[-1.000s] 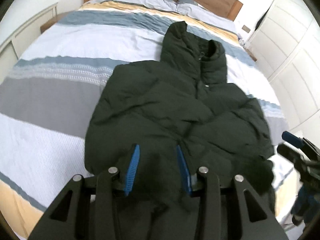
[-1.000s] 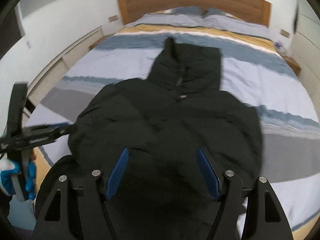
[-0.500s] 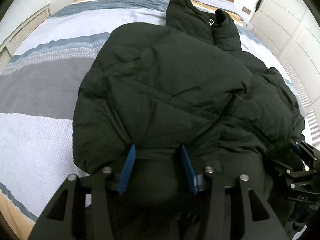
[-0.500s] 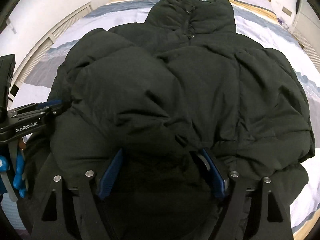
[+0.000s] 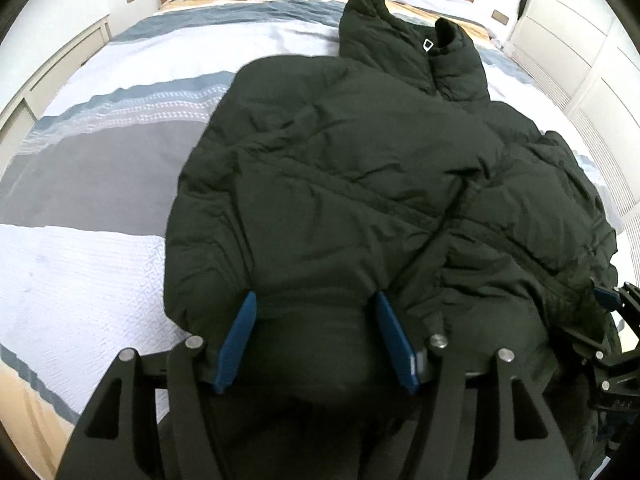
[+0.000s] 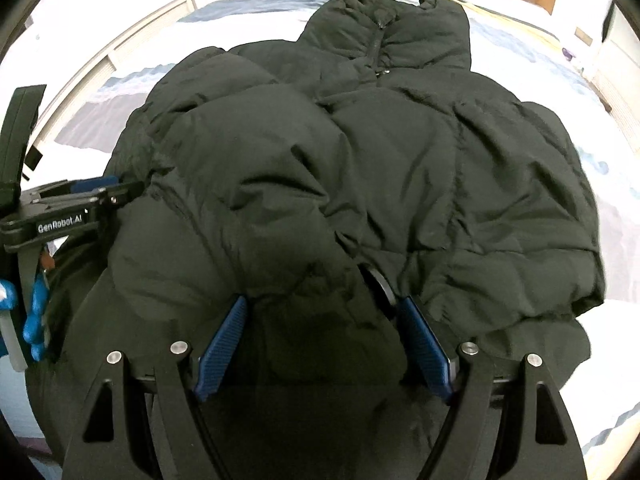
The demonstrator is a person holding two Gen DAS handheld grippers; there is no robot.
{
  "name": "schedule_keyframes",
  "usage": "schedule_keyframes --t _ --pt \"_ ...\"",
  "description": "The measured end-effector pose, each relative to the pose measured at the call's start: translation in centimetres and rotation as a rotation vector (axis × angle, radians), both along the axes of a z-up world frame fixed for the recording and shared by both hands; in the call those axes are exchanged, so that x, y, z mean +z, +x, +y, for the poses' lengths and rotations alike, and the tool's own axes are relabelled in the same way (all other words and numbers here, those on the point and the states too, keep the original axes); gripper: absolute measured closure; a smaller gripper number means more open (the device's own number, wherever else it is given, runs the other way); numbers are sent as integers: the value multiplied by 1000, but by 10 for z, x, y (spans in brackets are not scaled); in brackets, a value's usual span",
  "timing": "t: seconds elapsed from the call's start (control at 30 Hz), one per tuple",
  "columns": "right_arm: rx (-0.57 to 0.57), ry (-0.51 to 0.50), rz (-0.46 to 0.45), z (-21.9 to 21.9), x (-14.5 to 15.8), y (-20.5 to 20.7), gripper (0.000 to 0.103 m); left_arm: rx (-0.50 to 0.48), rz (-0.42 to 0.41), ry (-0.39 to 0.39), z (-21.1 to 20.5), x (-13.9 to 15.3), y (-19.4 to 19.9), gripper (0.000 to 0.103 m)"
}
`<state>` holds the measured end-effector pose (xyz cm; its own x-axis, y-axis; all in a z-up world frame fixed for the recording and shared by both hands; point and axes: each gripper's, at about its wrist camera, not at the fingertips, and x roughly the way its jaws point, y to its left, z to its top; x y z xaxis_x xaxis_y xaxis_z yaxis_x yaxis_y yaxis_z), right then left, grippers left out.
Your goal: Fold large clothes
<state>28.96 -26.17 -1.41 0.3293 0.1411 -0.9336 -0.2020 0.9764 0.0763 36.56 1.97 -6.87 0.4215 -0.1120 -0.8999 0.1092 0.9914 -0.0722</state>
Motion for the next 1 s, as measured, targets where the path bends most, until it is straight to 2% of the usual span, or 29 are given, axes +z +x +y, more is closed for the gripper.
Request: schedule_keyframes --t 0.23,0.37,0.5,0.7,1.0 --pt "18 -5 -70 -14 37 0 26 -1 -52 21 -10 25 0 42" --pt "18 -2 -110 -20 48 9 26 -11 -85 26 -23 36 4 42" --pt "22 14 -97 -18 35 23 26 -24 -79 39 -34 30 9 42" --pt "35 6 -50 -16 3 25 26 -26 -43 70 -44 6 12 40" --pt "68 28 -39 -27 2 21 26 -21 -38 95 -47 1 14 36"
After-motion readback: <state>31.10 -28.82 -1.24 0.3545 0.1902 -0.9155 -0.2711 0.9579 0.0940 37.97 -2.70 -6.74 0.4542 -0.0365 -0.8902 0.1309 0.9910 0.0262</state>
